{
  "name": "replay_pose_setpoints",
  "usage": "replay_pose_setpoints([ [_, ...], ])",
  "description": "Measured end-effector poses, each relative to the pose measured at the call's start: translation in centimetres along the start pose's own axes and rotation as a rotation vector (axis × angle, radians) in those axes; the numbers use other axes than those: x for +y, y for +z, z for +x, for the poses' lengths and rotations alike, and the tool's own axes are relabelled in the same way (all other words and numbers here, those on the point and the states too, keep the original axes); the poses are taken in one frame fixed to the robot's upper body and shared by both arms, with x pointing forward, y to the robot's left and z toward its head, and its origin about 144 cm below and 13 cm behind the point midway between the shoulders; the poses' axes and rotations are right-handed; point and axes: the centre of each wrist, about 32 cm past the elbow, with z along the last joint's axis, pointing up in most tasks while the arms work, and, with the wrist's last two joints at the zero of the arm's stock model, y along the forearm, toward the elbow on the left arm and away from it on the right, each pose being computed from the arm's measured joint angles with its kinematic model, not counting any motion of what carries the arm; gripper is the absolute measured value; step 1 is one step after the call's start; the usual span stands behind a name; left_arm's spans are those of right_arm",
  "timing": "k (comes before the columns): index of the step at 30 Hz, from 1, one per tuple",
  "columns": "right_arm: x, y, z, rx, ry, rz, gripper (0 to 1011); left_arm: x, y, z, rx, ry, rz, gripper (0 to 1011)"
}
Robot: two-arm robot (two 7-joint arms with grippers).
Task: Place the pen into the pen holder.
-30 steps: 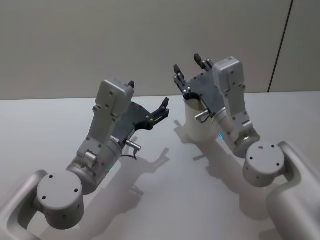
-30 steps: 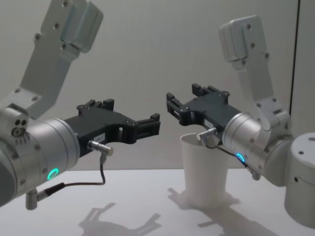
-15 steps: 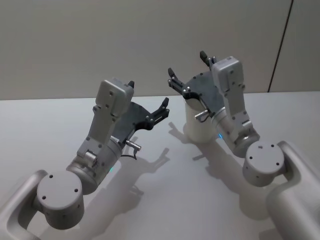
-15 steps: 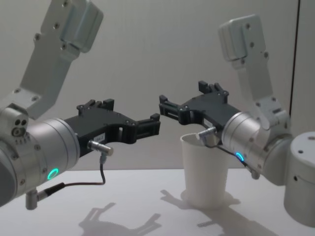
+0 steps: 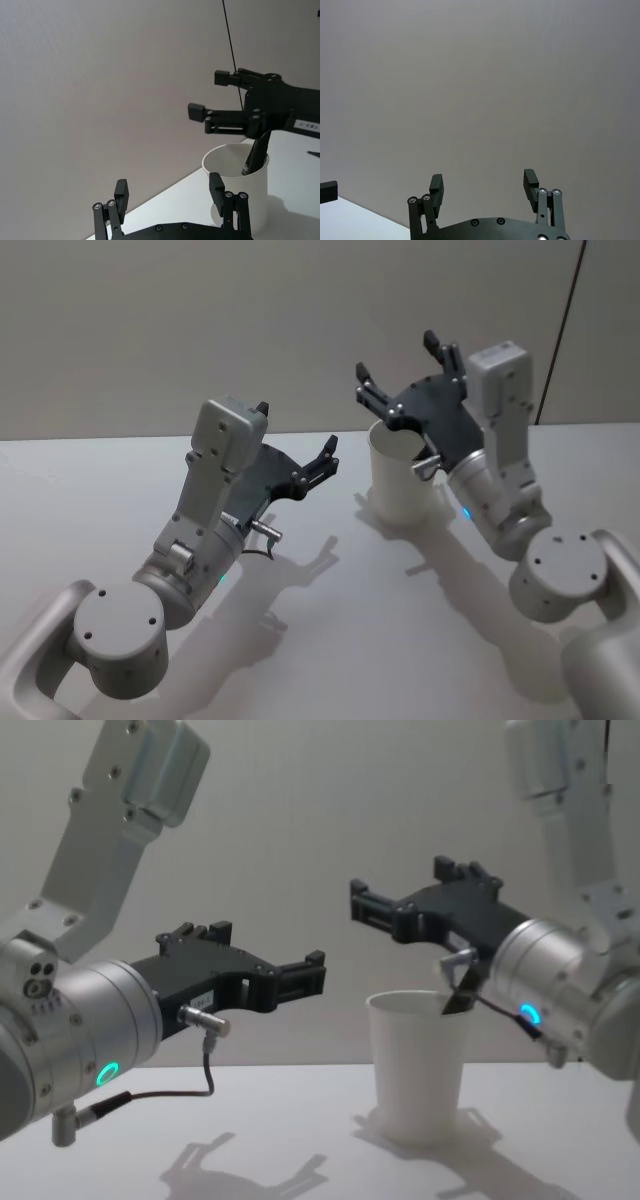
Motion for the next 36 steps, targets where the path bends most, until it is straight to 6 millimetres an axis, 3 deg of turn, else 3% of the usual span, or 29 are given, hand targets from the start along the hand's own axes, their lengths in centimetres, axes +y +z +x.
replay_pose_setpoints([
  [14,-1.7,0.6,0.8,0.021,-0.024,-0.014,1002,0.0,0.0,0.0,0.000,0.000,0.000,1001],
  [36,-9.3,1.5,3.9,0.096,-0.097,-0.158,1002,0.0,0.0,0.0,0.000,0.000,0.000,1001],
])
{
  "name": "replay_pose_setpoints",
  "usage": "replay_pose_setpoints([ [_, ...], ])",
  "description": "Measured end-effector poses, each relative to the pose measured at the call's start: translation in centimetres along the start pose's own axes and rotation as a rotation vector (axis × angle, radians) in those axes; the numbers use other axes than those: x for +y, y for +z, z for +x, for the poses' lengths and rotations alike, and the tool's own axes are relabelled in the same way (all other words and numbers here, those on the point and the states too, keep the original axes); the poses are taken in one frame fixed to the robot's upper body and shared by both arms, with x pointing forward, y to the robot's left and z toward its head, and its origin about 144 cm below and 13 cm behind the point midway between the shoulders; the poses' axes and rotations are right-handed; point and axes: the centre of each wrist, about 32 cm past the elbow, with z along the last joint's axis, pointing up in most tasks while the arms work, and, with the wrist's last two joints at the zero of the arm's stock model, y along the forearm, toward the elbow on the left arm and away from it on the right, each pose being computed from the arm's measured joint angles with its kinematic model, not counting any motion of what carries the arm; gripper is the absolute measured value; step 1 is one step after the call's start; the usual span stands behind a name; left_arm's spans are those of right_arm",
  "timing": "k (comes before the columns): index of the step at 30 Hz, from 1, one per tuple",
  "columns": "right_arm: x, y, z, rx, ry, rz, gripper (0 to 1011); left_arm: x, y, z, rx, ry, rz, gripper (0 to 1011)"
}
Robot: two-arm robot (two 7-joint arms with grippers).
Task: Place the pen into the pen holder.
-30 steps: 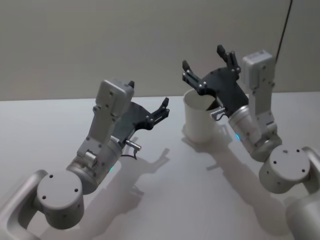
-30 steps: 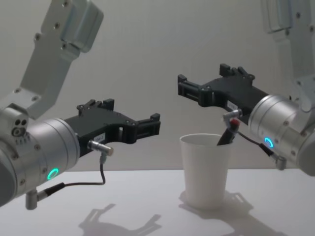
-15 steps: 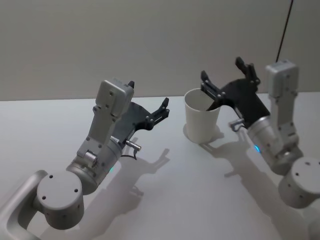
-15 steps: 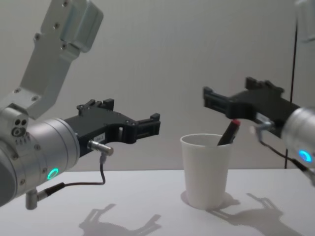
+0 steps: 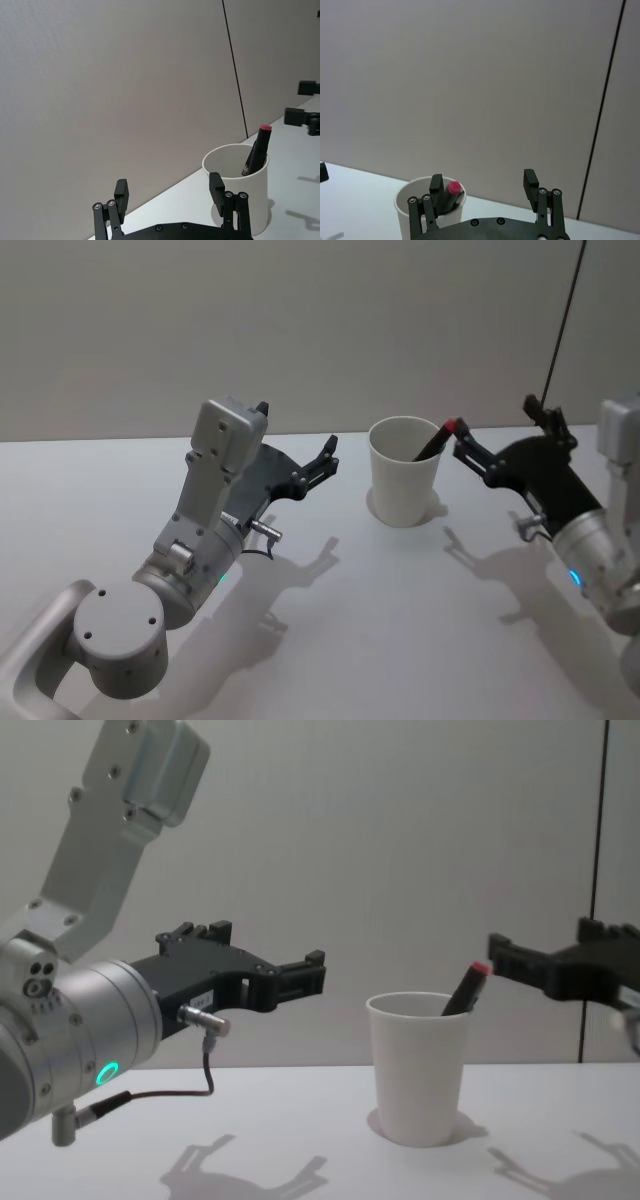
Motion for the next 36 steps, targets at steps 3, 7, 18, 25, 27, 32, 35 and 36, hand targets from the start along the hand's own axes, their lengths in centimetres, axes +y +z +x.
replay_pose_setpoints([
  [3,-1.0,0.2,0.3,0.010,-0.004,-0.020,1002,0.0,0.0,0.0,0.000,0.000,0.000,1001],
  [7,-2.2,0.5,0.7,0.022,-0.007,-0.046,1002,0.0,0.0,0.0,0.000,0.000,0.000,1001],
  [18,-4.8,1.3,1.3,0.046,-0.004,-0.104,1002,0.0,0.0,0.0,0.000,0.000,0.000,1001],
  [25,-4.9,1.3,1.4,0.048,-0.004,-0.108,1002,0.0,0.0,0.0,0.000,0.000,0.000,1001],
  [27,-4.9,1.3,1.4,0.048,-0.004,-0.108,1002,0.0,0.0,0.0,0.000,0.000,0.000,1001],
  [32,-4.9,1.4,1.4,0.048,-0.004,-0.108,1002,0.0,0.0,0.0,0.000,0.000,0.000,1001],
  [35,-4.9,1.4,1.3,0.048,-0.003,-0.108,1001,0.0,0.0,0.0,0.000,0.000,0.000,1001],
  [36,-4.9,1.3,1.3,0.048,-0.003,-0.108,1002,0.0,0.0,0.0,0.000,0.000,0.000,1001],
])
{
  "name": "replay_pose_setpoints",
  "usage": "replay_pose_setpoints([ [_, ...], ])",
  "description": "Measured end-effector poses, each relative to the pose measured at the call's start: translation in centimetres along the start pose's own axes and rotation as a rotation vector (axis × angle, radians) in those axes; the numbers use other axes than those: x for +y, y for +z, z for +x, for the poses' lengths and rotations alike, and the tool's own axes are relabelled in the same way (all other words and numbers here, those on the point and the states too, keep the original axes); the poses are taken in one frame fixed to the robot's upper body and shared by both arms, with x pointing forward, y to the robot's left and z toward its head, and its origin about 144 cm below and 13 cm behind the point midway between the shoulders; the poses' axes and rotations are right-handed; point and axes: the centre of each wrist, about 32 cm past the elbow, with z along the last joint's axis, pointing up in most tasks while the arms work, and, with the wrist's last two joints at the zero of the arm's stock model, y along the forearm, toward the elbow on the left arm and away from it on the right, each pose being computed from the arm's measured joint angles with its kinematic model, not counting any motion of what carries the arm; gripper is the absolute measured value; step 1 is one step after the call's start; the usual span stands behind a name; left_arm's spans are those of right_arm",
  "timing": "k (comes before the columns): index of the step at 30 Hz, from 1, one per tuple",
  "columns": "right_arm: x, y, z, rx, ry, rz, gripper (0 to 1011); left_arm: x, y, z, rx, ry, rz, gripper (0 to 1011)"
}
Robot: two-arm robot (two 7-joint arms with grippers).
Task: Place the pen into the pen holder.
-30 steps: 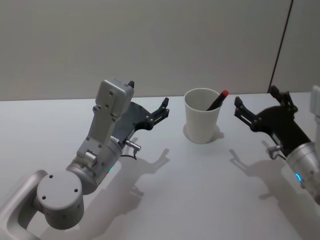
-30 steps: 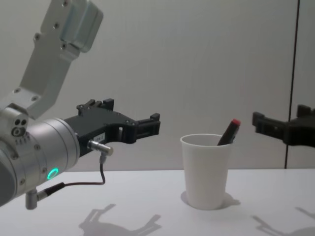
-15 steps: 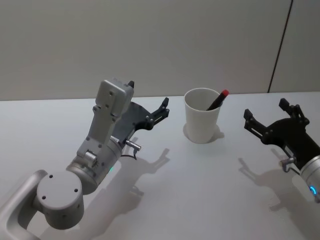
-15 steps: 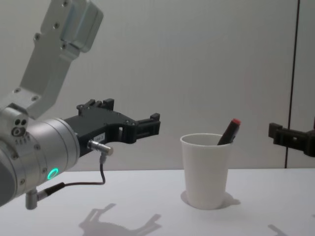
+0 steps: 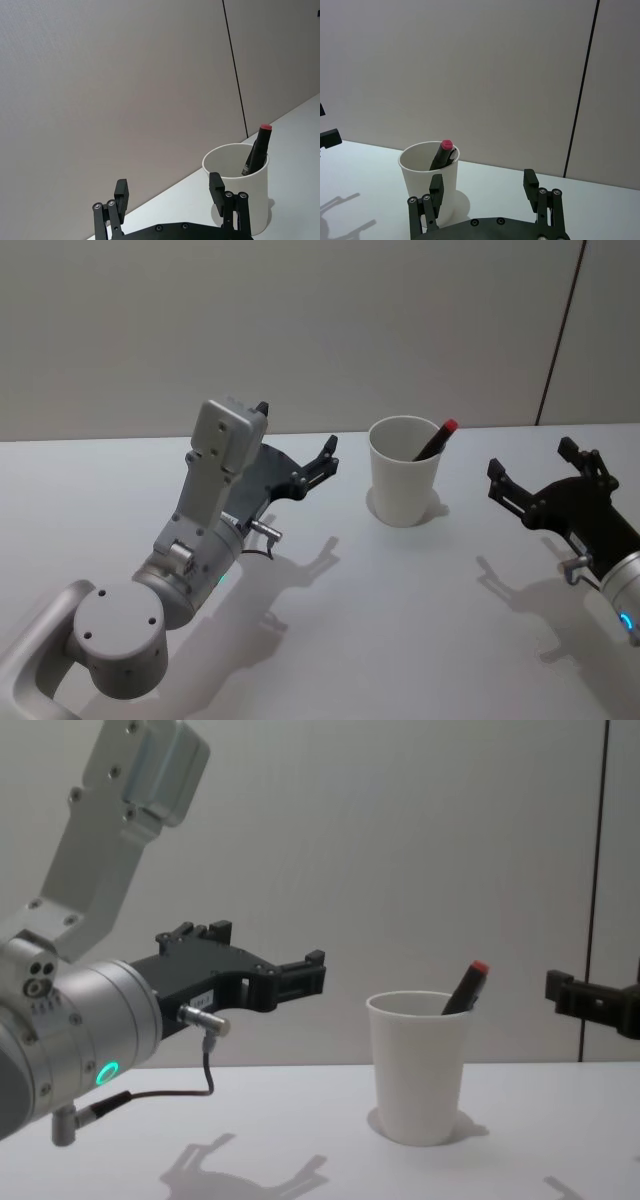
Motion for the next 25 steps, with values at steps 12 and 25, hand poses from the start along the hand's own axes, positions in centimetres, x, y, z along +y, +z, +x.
replay_pose_setpoints([
  [12,0.00,0.00,-0.01,0.000,0.001,0.001,1002,0.00,0.00,0.00,0.000,0.000,0.000,1001],
  [25,0.00,0.00,-0.01,0.000,0.001,0.001,1002,0.00,0.00,0.00,0.000,0.000,0.000,1001],
])
